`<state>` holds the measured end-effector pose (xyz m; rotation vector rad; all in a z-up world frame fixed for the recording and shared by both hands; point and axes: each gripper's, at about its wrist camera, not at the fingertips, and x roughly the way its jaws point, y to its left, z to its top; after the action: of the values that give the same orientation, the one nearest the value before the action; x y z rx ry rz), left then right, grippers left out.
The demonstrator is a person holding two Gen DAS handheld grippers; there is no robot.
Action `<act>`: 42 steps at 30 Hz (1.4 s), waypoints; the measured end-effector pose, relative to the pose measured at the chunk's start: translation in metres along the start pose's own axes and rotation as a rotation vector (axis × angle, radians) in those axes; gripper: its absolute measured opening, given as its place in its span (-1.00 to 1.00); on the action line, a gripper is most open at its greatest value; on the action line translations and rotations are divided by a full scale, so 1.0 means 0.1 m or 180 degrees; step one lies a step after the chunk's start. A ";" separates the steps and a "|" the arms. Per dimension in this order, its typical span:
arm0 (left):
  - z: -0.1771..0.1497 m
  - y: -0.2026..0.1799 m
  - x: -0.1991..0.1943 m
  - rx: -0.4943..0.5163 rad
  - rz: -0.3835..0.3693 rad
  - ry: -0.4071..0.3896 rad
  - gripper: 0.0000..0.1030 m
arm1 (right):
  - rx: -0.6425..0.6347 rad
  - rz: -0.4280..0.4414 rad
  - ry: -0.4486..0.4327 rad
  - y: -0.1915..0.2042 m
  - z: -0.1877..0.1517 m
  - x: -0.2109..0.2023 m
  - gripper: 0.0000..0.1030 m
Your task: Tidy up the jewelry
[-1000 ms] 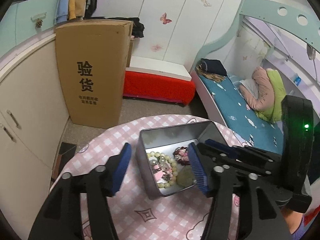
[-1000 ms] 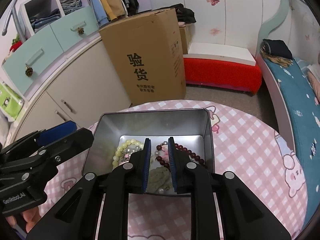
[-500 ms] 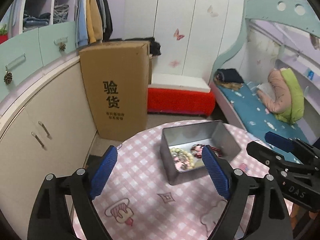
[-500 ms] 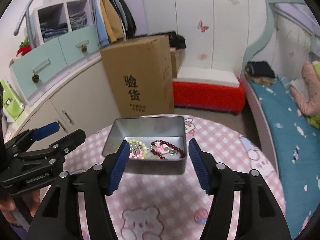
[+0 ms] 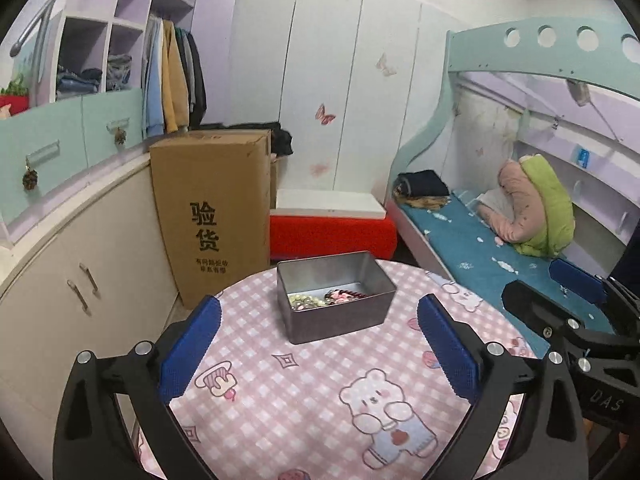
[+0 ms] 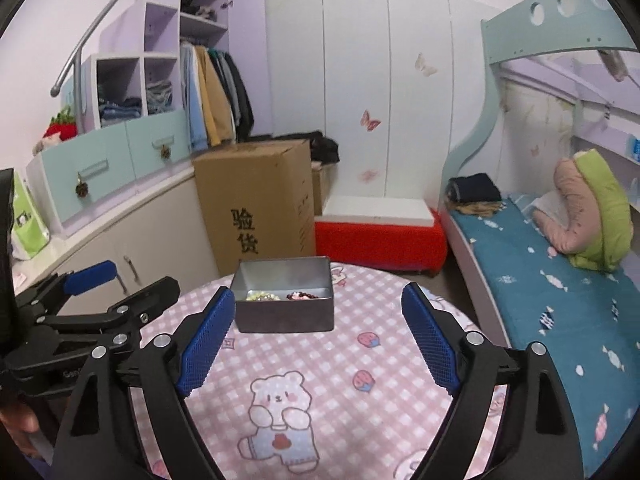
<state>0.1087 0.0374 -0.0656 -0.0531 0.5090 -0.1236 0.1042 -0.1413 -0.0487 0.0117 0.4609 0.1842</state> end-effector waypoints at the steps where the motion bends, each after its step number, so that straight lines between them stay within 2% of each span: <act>1: -0.01 -0.02 -0.08 0.0002 0.0003 -0.0044 0.86 | -0.0003 -0.0035 -0.0039 0.00 -0.01 -0.07 0.65; 11: -0.04 -0.19 -0.59 0.0123 0.0062 -0.0358 0.86 | -0.0116 -0.0214 -0.0334 0.04 -0.03 -0.70 0.67; 22: -0.02 -0.33 -1.03 0.0258 0.0201 -0.0738 0.86 | -0.0180 -0.0267 -0.0571 0.17 0.00 -1.14 0.67; 32: -0.02 -0.39 -1.27 0.0285 0.0274 -0.0983 0.85 | -0.0170 -0.0267 -0.0712 0.19 0.02 -1.35 0.67; 42: 0.00 -0.42 -1.30 0.0299 0.0274 -0.1064 0.85 | -0.0167 -0.0291 -0.0758 0.17 0.02 -1.41 0.67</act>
<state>-0.0085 0.0125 0.0008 0.0400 0.1708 -0.0524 -0.0222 -0.1502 0.0160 -0.0385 0.2186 0.1031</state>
